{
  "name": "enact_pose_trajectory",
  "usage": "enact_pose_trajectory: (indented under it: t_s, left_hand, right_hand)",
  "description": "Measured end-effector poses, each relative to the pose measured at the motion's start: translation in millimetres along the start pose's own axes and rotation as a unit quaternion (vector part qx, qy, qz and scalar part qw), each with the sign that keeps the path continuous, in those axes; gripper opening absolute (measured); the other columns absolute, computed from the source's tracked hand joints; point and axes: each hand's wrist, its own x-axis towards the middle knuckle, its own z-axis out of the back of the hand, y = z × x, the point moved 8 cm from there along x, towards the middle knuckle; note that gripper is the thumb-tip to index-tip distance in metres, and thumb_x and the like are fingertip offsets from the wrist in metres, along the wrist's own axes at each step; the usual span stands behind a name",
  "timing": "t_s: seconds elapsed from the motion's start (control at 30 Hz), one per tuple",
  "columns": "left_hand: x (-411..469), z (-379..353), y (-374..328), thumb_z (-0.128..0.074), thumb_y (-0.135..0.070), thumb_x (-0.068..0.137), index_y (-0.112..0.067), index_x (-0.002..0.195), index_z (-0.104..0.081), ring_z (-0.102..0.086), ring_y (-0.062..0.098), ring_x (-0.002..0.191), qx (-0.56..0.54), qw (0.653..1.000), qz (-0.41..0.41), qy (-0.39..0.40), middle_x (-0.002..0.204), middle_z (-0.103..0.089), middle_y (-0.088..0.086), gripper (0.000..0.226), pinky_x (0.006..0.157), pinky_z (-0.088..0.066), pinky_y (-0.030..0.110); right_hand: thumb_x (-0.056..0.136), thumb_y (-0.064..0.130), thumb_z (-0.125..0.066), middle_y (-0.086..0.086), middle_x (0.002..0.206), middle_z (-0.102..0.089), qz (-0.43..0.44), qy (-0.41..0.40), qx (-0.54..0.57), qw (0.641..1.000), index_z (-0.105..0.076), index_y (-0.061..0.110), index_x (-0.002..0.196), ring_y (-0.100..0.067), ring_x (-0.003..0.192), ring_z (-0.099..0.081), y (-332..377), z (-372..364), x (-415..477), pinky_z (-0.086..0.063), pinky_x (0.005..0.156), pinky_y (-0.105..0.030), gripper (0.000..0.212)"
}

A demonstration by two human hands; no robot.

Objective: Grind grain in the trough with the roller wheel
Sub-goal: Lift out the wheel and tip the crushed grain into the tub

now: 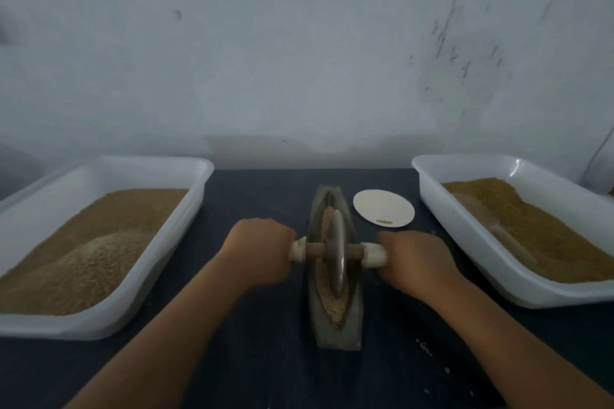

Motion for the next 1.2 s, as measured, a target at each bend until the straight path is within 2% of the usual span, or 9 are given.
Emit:
enact_pose_trajectory:
  t_s: [0.17,0.23,0.33,0.4,0.57,0.7,0.83,0.97,1.2]
  left_hand:
    - [2.1,-2.1,-5.2,-0.060,-0.043,0.089,-0.033,0.083,-0.051,-0.051,0.014,0.067,-0.017,1.000,0.006,0.000,0.075,-0.051,-0.011,0.015,0.062,-0.039,0.033]
    - [1.5,-0.7,-3.3,-0.058,-0.043,0.088,-0.033,0.078,-0.049,-0.050,0.011,0.065,-0.041,0.999,0.020,0.000,0.076,-0.054,-0.011,0.018,0.059,-0.037,0.033]
    - [-9.3,-9.2,5.4,-0.053,-0.049,0.087,-0.032,0.075,-0.052,-0.051,0.006,0.062,-0.099,0.993,0.062,-0.027,0.072,-0.057,-0.012,0.021,0.054,-0.034,0.030]
    - [-23.3,-24.1,9.2,-0.050,-0.056,0.091,-0.032,0.075,-0.055,-0.055,0.004,0.062,-0.161,0.980,0.108,-0.055,0.070,-0.060,-0.012,0.030,0.053,-0.038,0.027]
    - [-40.5,-36.5,25.8,-0.049,-0.068,0.093,-0.039,0.077,-0.063,-0.062,0.001,0.063,-0.331,0.911,0.218,-0.114,0.071,-0.069,-0.018,0.036,0.057,-0.048,0.028]
    - [-48.9,-37.1,41.1,-0.062,-0.069,0.084,-0.035,0.083,-0.067,-0.066,-0.003,0.061,-0.443,0.849,0.266,-0.108,0.073,-0.069,-0.028,0.034,0.053,-0.044,0.029]
    - [-68.4,-51.7,50.3,-0.065,-0.070,0.083,-0.032,0.091,-0.067,-0.068,0.002,0.059,-0.493,0.804,0.316,-0.104,0.073,-0.071,-0.024,0.039,0.054,-0.048,0.030]
    - [-78.5,-67.7,61.9,-0.063,-0.064,0.093,-0.031,0.099,-0.064,-0.072,0.019,0.069,-0.503,0.785,0.357,-0.062,0.077,-0.074,-0.001,0.033,0.064,-0.059,0.038]
    - [-84.1,-76.1,68.8,-0.049,-0.063,0.100,-0.027,0.098,-0.064,-0.071,0.022,0.077,-0.454,0.803,0.384,-0.044,0.088,-0.072,0.002,0.039,0.075,-0.059,0.043]
  right_hand:
    - [0.080,0.055,-0.061,0.011,0.071,-0.053,0.005,-0.003,0.004,1.000,-0.040,0.037,0.077,-0.016,0.072,-0.058,7.4,7.0,3.3,-0.040,0.059,-0.034,0.027]
    - [0.077,0.059,-0.064,0.012,0.084,-0.061,0.023,-0.020,0.001,1.000,-0.052,0.040,0.093,-0.018,0.081,-0.062,7.9,16.8,-0.1,-0.044,0.065,-0.035,0.028]
    - [0.073,0.070,-0.066,0.007,0.139,-0.053,0.064,-0.041,-0.013,0.997,-0.040,0.043,0.151,-0.022,0.128,-0.052,4.5,26.9,-12.1,-0.046,0.104,-0.041,0.087]
    - [0.071,0.079,-0.067,0.008,0.159,-0.034,0.045,-0.097,0.059,0.992,-0.028,0.045,0.160,-0.018,0.146,-0.033,-7.6,43.8,-24.7,-0.031,0.119,-0.040,0.103]
    - [0.093,0.056,-0.070,0.026,0.137,-0.049,-0.032,-0.295,0.280,0.913,-0.051,0.044,0.139,0.004,0.130,-0.047,-54.3,62.8,-66.2,-0.040,0.102,-0.023,0.051]
    - [0.096,0.037,-0.069,0.028,0.111,-0.058,-0.075,-0.272,0.340,0.897,-0.064,0.041,0.108,0.006,0.108,-0.058,-58.6,26.5,-76.2,-0.052,0.086,-0.025,0.014]
    - [0.096,0.030,-0.068,0.020,0.099,-0.062,-0.035,-0.221,0.331,0.917,-0.064,0.040,0.090,-0.003,0.090,-0.063,-41.2,7.6,-73.1,-0.051,0.071,-0.026,0.013]
    - [0.095,0.032,-0.069,0.021,0.096,-0.065,-0.027,-0.178,0.330,0.927,-0.066,0.039,0.088,-0.002,0.085,-0.064,-34.9,-1.4,-71.3,-0.049,0.068,-0.025,0.010]
    - [0.097,0.033,-0.069,0.026,0.095,-0.069,-0.070,-0.187,0.363,0.910,-0.068,0.044,0.087,0.001,0.089,-0.066,-48.7,-5.1,-79.6,-0.051,0.071,-0.027,0.015]
